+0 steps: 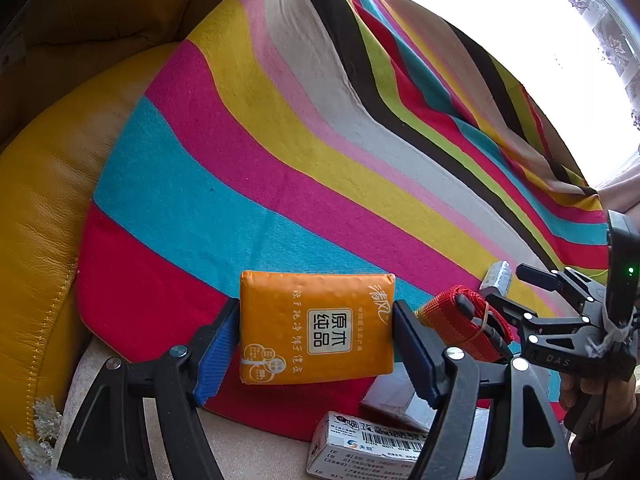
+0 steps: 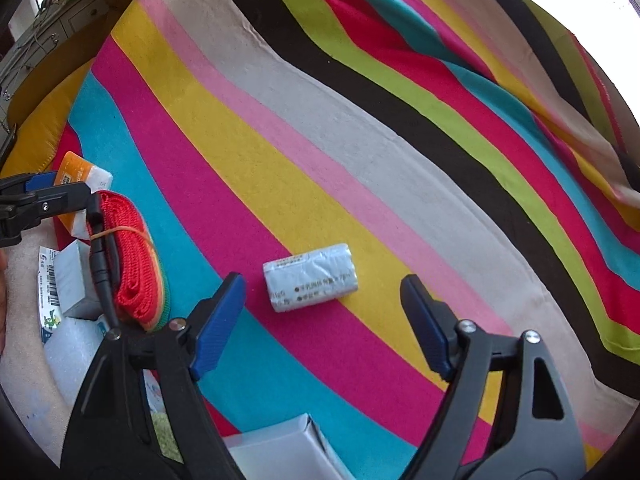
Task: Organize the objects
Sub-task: 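Grasp the silver foil roll with the right gripper while the left grasps the orange tissue pack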
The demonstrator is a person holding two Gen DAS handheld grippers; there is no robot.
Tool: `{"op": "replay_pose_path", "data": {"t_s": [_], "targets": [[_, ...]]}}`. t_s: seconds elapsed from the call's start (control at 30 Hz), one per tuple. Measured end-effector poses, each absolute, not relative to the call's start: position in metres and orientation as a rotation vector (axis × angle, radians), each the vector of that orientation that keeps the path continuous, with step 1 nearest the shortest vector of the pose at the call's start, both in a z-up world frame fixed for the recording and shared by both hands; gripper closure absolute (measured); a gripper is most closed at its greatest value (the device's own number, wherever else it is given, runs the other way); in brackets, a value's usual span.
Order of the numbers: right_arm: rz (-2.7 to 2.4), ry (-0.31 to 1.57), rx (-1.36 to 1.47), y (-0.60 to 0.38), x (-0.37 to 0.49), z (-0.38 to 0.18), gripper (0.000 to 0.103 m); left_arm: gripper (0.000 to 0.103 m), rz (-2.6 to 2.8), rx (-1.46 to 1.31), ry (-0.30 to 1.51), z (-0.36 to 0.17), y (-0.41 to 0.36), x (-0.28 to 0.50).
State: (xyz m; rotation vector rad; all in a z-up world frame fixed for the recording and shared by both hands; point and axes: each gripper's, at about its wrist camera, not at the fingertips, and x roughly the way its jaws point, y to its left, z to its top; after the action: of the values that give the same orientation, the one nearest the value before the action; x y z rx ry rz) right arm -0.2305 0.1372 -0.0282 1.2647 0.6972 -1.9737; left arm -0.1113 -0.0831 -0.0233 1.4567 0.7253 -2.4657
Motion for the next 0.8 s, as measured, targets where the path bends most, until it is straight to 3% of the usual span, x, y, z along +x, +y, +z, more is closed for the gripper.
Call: {"op": "replay_pose_path", "data": {"t_s": [0.07,0.2,0.4,0.8], "targets": [[-1.96,0.696,1.279,0.135,-0.235,-0.033,0.03,0.028,-2.465,1.456,0.725,-0.023,-0.082,-0.11],[-1.943,0.68,1.31,0.136,-0.239,-0.039,0.052,0.028,-2.466,1.454,0.726,-0.023,-0.082,-0.11],[-1.995,0.642,1.3,0.142,-0.233,-0.035,0.052,0.028,-2.486,1.41,0.708,-0.02,-0.079,-0.107],[-2.439,0.336,1.091,0.194,-0.159,0.032,0.052,0.028,-2.578,1.185,0.574,0.014,-0.067,-0.082]]}}
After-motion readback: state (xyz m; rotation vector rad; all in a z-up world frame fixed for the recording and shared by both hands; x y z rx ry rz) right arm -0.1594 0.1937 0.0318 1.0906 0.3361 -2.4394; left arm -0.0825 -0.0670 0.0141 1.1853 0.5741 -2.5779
